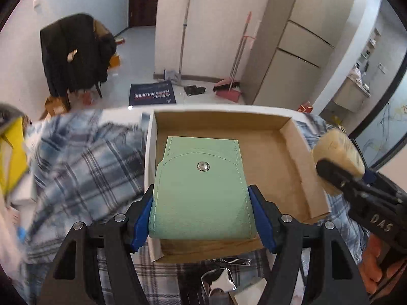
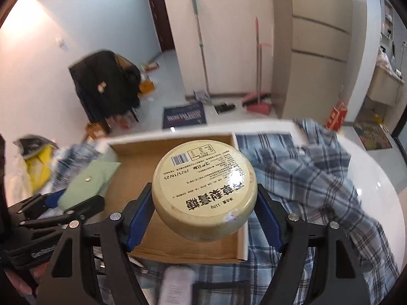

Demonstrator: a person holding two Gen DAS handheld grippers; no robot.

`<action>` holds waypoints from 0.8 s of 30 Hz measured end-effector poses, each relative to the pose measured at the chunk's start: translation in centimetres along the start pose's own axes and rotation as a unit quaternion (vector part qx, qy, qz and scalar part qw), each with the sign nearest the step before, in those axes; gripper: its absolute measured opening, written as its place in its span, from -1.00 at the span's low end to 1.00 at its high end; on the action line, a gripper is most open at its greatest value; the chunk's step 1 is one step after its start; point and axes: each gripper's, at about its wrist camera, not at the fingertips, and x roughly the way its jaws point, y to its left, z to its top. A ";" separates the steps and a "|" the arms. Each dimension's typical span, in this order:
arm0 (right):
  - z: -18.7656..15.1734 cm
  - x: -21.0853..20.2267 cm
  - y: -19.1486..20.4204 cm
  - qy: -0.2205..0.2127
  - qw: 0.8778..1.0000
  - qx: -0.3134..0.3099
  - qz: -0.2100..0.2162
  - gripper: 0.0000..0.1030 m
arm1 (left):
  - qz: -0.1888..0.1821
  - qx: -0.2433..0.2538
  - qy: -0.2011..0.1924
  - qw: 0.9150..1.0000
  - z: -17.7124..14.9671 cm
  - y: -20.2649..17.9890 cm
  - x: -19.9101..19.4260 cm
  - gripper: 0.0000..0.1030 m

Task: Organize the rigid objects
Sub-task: 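Place the green pouch in the box with the left tool while the right tool places the tin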

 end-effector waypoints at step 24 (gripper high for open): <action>-2.0 4.5 0.7 0.066 0.997 -0.033 0.001 0.44 | 0.001 0.001 -0.009 1.000 -0.7 -1.1 -0.3 0.59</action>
